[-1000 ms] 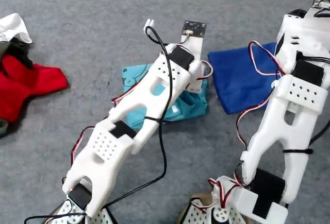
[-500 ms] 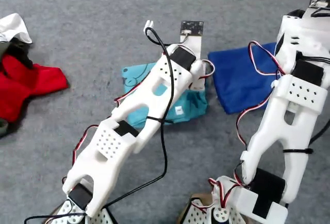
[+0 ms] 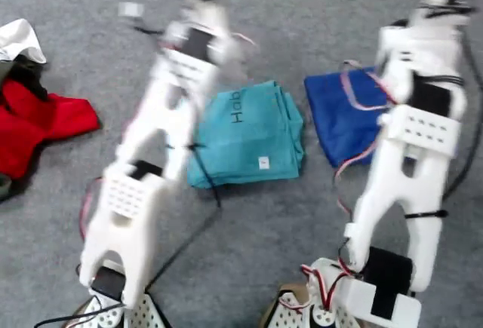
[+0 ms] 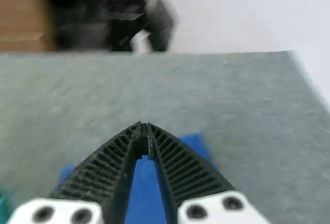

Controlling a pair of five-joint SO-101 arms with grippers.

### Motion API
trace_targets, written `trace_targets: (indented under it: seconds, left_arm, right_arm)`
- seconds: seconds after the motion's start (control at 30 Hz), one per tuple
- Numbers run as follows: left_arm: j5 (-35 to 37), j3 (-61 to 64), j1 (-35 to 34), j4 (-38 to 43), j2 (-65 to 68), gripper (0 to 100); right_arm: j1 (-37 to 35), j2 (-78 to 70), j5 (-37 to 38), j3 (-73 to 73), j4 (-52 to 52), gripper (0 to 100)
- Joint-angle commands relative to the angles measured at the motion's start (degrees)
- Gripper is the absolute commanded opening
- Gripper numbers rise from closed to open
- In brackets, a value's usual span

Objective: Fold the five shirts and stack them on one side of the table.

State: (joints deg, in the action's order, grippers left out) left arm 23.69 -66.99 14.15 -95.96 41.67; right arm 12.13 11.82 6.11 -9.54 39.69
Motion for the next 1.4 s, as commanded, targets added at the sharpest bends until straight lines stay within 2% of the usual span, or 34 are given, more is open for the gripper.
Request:
trace_targets:
  seconds: [0.0,0.17,0.33,0.47,0.67,0.73,0.8,0.93,1.0,1.13,1.37]
  left_arm:
    - [-5.5,-4.9,-8.4,-4.6,-3.7,3]
    - [-7.4,3.3,-15.6,-4.8,-4.4,2]
    - [-10.9,5.5,-21.3,-4.8,-4.4,2]
    - [-11.6,10.2,-21.5,-4.9,-7.3,2]
    - [-15.0,23.8,-15.6,-1.6,-16.9,2]
    - [-15.2,31.0,-15.0,2.6,-19.6,2]
    - [-15.2,41.6,-13.7,10.3,-22.5,2]
    - [-15.2,66.6,-10.4,37.2,-28.8,2]
    - [-15.2,75.4,-9.8,47.6,-32.3,2]
    - [-13.7,79.2,-9.4,53.7,-35.6,2]
    - [-12.7,73.7,-6.9,52.0,-26.6,2]
  right_arm:
    - [-7.8,0.0,2.5,2.2,5.5,1.0]
    - [-18.6,-3.6,6.3,5.3,15.1,0.9]
    - [-23.7,-15.0,6.9,14.5,18.2,0.9]
    - [-26.2,-30.1,6.6,30.3,25.9,0.9]
    - [-25.8,-50.2,6.5,58.6,38.9,0.9]
    - [-25.7,-54.9,6.5,67.7,44.0,0.8]
    - [-25.6,-58.9,6.5,76.2,48.7,0.8]
    - [-25.2,-66.4,6.5,87.8,54.6,0.8]
    - [-24.9,-69.8,6.6,91.4,56.5,0.4]
    - [-24.9,-74.9,6.6,96.8,60.0,0.4]
    - [-21.7,-79.3,5.0,101.0,60.4,0.3]
